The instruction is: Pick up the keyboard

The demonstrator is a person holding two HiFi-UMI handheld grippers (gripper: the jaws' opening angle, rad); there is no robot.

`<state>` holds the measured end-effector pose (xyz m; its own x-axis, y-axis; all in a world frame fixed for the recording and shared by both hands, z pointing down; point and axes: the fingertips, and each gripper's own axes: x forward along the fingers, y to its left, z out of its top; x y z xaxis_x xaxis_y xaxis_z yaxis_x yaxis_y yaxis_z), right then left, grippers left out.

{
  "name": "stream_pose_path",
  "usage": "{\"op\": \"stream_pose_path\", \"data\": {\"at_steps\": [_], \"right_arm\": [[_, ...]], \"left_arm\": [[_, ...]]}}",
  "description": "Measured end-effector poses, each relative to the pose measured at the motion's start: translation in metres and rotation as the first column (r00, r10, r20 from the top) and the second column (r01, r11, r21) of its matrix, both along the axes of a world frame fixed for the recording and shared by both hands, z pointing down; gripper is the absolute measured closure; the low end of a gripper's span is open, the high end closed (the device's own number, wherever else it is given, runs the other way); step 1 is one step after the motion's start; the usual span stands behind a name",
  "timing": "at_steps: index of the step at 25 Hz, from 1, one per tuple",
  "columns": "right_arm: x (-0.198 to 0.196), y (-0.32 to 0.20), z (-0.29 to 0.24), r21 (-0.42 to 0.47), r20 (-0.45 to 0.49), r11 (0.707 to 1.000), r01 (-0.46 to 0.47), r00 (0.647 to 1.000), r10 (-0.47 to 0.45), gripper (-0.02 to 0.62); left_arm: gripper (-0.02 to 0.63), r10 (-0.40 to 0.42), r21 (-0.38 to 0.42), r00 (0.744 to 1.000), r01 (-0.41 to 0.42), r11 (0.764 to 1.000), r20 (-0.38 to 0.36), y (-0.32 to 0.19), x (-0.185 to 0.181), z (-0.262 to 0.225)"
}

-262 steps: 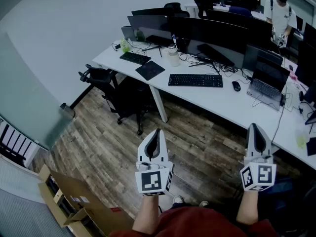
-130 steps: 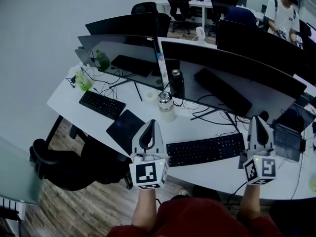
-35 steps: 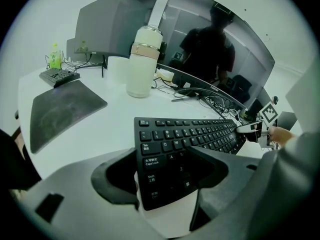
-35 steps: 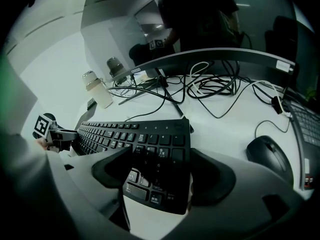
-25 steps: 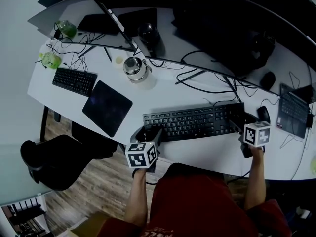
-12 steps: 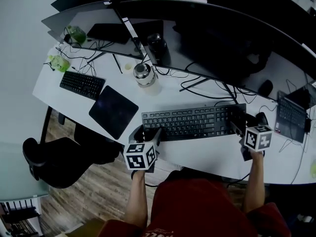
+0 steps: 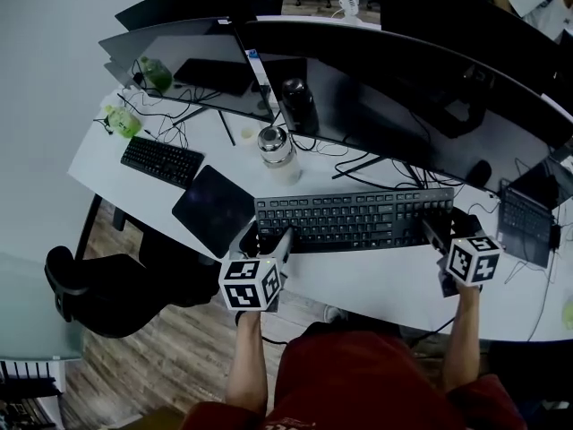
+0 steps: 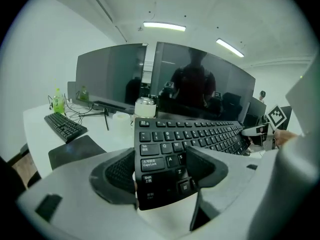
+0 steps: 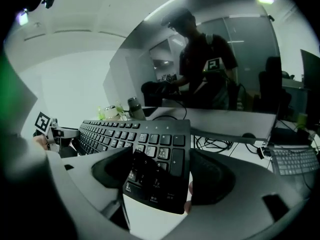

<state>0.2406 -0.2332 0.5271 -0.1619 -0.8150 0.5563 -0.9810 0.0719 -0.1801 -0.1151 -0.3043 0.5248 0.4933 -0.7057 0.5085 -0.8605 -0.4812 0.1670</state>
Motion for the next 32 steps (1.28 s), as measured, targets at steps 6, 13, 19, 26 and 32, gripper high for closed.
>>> {"op": "stream_pose_path", "data": {"at_steps": [6, 13, 19, 26, 32], "right_arm": [[-0.005, -0.003, -0.043, 0.115, -0.034, 0.993, -0.007, 0.999, 0.011, 0.242], [-0.009, -0.001, -0.082, 0.233, -0.063, 0.972, -0.010, 0.998, 0.026, 0.242], [-0.016, -0.002, -0.122, 0.336, -0.084, 0.942, -0.010, 0.996, 0.041, 0.243], [-0.021, -0.002, -0.170, 0.445, -0.118, 0.896, 0.001, 0.991, 0.057, 0.242], [-0.027, -0.002, -0.208, 0.521, -0.139, 0.854, 0.011, 0.988, 0.072, 0.242]], "left_arm": [[0.296, -0.009, 0.090, 0.999, 0.013, 0.996, -0.045, -0.005, -0.005, -0.038], [0.296, -0.001, 0.187, 0.997, 0.015, 0.982, -0.072, -0.008, -0.009, -0.077], [0.296, 0.005, 0.279, 0.996, 0.020, 0.960, -0.089, -0.012, -0.014, -0.116], [0.296, 0.012, 0.371, 0.993, 0.034, 0.928, -0.120, -0.014, -0.019, -0.159], [0.296, 0.019, 0.443, 0.989, 0.049, 0.895, -0.148, -0.016, -0.024, -0.193]]}}
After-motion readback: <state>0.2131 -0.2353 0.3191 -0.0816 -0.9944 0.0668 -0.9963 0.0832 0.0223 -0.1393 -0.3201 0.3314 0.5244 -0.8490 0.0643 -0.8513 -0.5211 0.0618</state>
